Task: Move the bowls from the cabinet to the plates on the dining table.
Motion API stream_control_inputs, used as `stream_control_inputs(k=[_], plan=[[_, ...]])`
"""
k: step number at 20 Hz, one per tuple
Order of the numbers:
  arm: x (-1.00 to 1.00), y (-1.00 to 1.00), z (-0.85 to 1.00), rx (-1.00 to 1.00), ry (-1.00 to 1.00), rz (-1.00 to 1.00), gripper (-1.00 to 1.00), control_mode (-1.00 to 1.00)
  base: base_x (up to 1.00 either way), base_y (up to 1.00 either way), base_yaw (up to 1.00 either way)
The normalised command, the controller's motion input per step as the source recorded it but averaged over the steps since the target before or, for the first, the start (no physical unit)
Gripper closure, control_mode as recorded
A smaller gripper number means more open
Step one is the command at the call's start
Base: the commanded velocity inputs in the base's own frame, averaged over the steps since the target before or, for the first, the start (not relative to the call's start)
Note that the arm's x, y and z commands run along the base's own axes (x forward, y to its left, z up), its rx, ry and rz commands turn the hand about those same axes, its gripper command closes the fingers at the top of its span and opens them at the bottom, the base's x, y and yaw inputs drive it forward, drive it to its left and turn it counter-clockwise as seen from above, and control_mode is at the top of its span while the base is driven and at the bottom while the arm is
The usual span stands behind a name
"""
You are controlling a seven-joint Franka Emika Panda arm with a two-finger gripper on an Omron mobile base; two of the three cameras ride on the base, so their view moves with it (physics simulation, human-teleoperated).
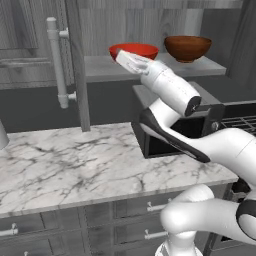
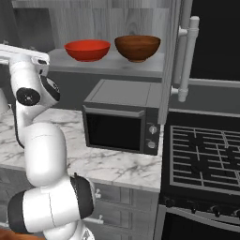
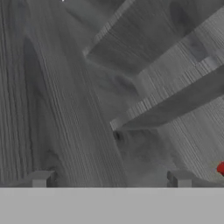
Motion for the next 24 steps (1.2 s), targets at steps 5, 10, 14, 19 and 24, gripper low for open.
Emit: stream_control_inputs(k=[5, 10, 14, 19, 24], plan=[[-0.07, -0.31, 0.00, 0.05, 0.25, -0.09, -1.00, -1.00, 0.00, 0.00, 0.00], [-0.04, -0.26, 0.02, 0.08, 0.22, -0.08, -1.00, -1.00, 0.00, 0.00, 0.00], [0.01, -0.23, 0.03, 0.12, 0.21, -0.03, -1.00, -1.00, 0.00, 0.00, 0.00], [0.08, -0.21, 0.02, 0.12, 0.17, -0.04, -1.00, -1.00, 0.00, 0.00, 0.00], [0.21, -0.24, -0.04, 0.15, 0.08, -0.03, -1.00, -1.00, 0.00, 0.00, 0.00]])
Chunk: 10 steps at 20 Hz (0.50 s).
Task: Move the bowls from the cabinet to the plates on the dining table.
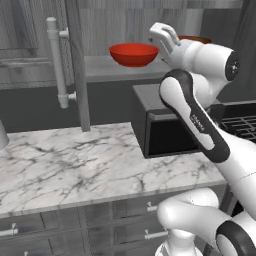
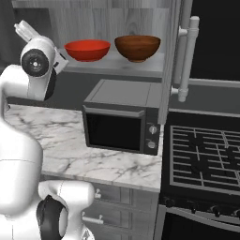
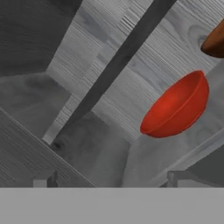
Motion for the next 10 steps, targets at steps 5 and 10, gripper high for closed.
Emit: stream_control_inputs(k=[5, 10], plan=[[0.28, -0.25, -0.04, 0.12, 0.10, -0.01, -1.00, -1.00, 0.00, 0.00, 0.00], [0.31, -0.26, -0.04, 0.09, 0.09, -0.02, -1.00, -1.00, 0.00, 0.00, 0.00]])
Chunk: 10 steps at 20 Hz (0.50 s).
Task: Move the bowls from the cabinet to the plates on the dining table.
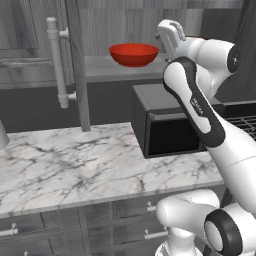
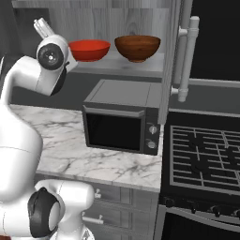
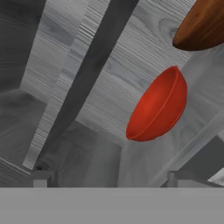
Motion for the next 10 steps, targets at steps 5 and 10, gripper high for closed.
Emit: stream_control_inputs(k=[5, 10], plan=[[0.31, -0.24, -0.02, 0.07, 0.10, -0.02, -1.00, -1.00, 0.00, 0.00, 0.00], [0.46, -0.22, -0.05, 0.05, 0.12, 0.00, -1.00, -1.00, 0.00, 0.00, 0.00]])
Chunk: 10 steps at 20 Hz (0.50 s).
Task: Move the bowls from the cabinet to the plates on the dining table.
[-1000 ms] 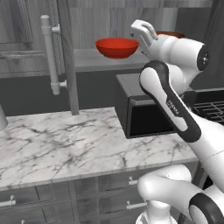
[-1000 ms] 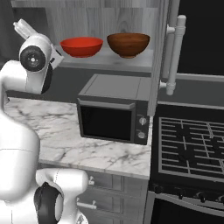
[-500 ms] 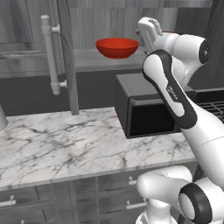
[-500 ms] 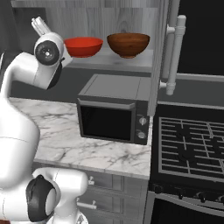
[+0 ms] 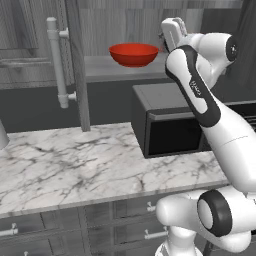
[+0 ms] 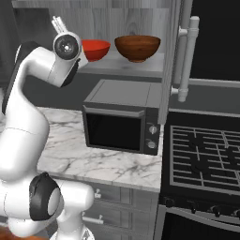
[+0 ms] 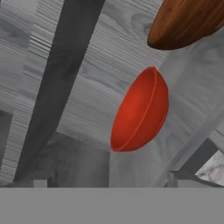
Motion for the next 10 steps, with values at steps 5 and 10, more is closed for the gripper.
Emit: stream_control_inputs(k=[5, 10], plan=[[0.51, -0.14, -0.11, 0.02, 0.08, 0.01, -1.00, -1.00, 0.00, 0.00, 0.00], [0.42, -0.02, -0.13, 0.00, 0.01, 0.01, -1.00, -1.00, 0.00, 0.00, 0.00]])
